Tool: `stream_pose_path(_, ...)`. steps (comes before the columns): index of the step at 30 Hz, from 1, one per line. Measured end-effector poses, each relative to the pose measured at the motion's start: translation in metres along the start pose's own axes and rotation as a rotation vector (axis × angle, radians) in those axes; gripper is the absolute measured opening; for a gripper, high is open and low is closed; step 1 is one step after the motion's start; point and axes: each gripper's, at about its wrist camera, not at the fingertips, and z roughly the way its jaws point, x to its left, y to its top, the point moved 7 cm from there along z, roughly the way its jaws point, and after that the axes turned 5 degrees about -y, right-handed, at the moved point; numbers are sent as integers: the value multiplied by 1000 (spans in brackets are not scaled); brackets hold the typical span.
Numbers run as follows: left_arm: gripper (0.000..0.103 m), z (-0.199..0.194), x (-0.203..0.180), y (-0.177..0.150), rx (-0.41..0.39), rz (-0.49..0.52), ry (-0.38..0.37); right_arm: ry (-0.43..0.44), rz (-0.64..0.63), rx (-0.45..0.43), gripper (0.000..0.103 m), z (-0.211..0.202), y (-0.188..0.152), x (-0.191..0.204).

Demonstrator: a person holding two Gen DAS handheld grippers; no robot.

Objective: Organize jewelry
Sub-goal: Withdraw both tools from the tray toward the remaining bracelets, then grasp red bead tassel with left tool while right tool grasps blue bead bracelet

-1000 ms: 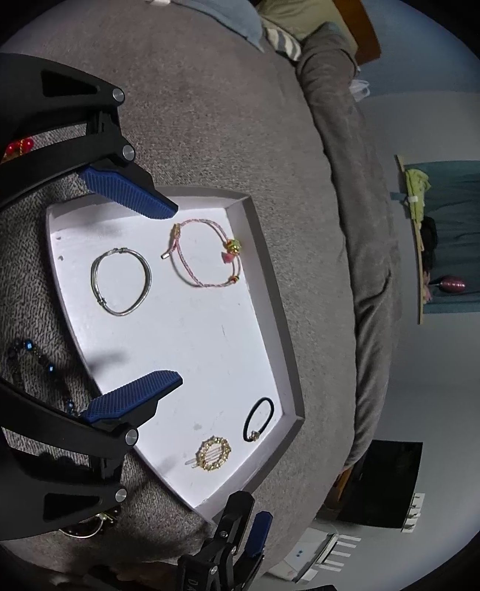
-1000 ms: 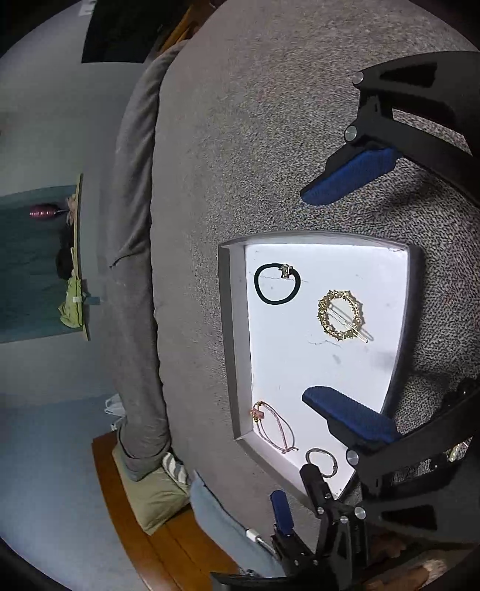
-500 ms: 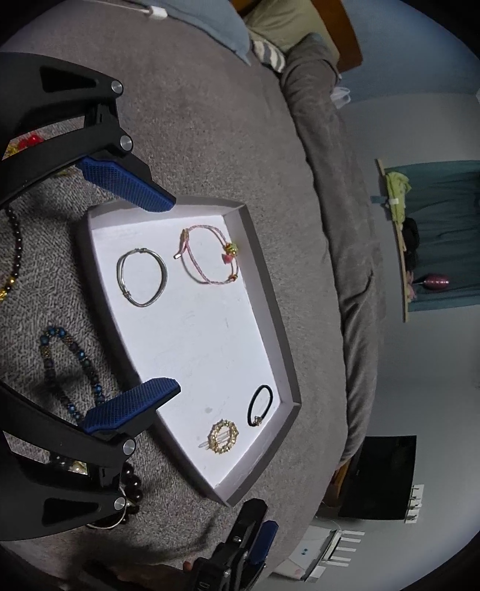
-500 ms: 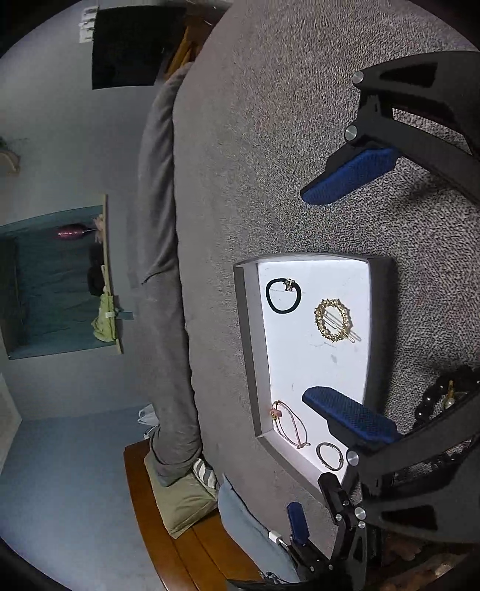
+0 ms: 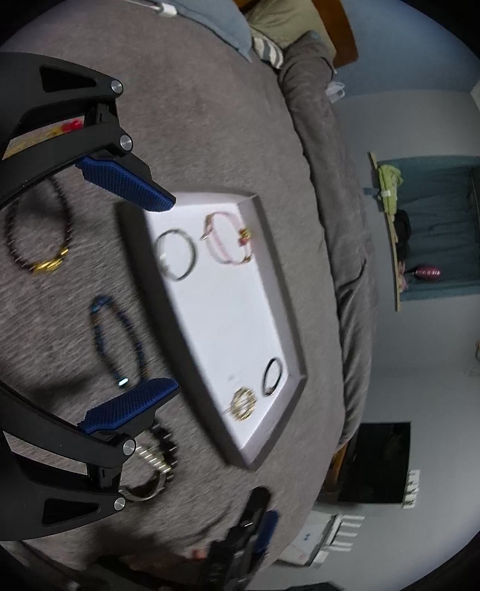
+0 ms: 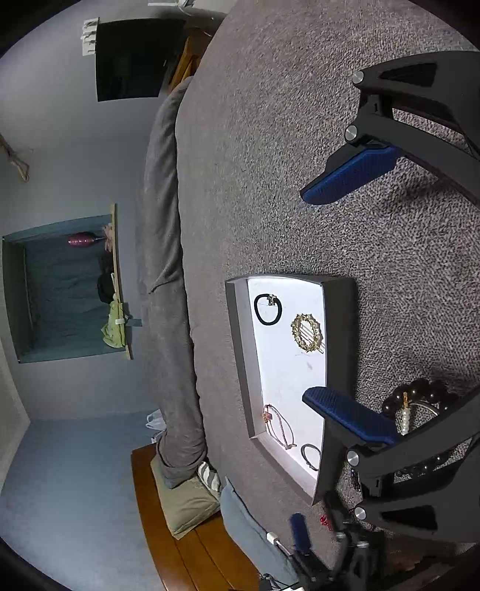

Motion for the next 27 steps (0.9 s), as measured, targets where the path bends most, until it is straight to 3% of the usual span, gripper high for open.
stream_pose_path(10,92,-12,-10,-24,22,49,-4,9,-11,-11,97,-18,-8,5)
stream_pose_path(16,92,-26,39,-23,-18,-47,90,7,-34,1,97,-22,-12,10)
stream_pose_path(27,92,-25,113,-32,14,-186,192,27,-50,32,97,-25,-18,15)
